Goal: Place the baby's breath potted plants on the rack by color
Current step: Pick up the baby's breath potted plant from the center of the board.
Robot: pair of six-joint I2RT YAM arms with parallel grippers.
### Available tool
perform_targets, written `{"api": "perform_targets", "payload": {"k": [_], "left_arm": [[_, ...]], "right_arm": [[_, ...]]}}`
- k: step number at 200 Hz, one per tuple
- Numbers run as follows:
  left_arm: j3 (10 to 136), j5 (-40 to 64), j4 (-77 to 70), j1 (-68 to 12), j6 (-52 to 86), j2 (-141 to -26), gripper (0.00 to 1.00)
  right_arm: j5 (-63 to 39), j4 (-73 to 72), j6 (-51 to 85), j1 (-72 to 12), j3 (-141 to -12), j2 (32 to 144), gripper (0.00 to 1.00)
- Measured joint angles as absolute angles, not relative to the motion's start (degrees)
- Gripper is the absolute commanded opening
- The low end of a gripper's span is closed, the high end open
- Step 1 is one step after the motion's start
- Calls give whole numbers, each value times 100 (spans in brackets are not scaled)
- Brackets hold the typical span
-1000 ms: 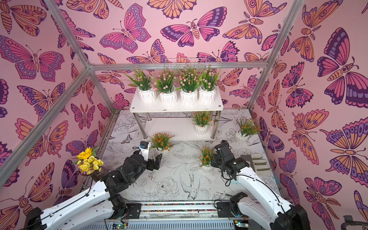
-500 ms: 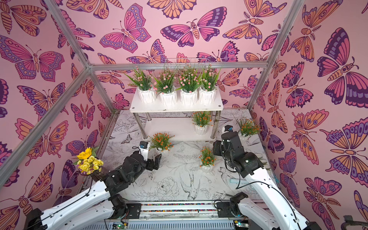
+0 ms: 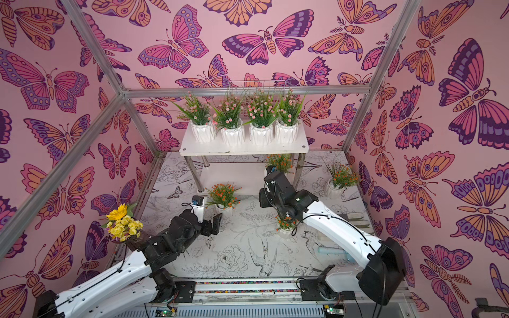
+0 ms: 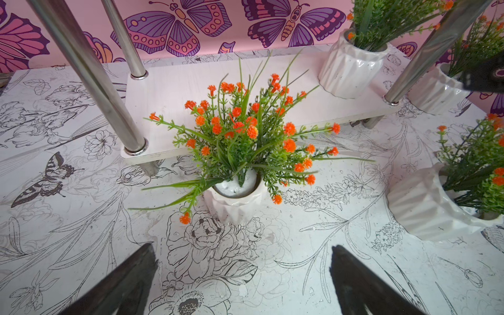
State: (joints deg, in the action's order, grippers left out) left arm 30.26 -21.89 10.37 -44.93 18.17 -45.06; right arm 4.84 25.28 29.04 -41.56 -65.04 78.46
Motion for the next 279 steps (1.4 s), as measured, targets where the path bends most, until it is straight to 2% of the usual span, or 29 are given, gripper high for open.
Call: {"api": "perform_targets", "payload": {"k": [70,134,279], "left_arm": [[3026,-2187,1083,-4451,1815,-4552,100],[3028,-2187,1208,-4416,1811,-4565,100],[3028,-2202,1507,-4383,1833,-4180,100]], "right_arm": [[12,1857,3114,-4407,-6541,9356,34],[-346,1415,3282,-4440,-6873,10291,33],[-655,1164,3369,-4663,-7778,11006,32]]}}
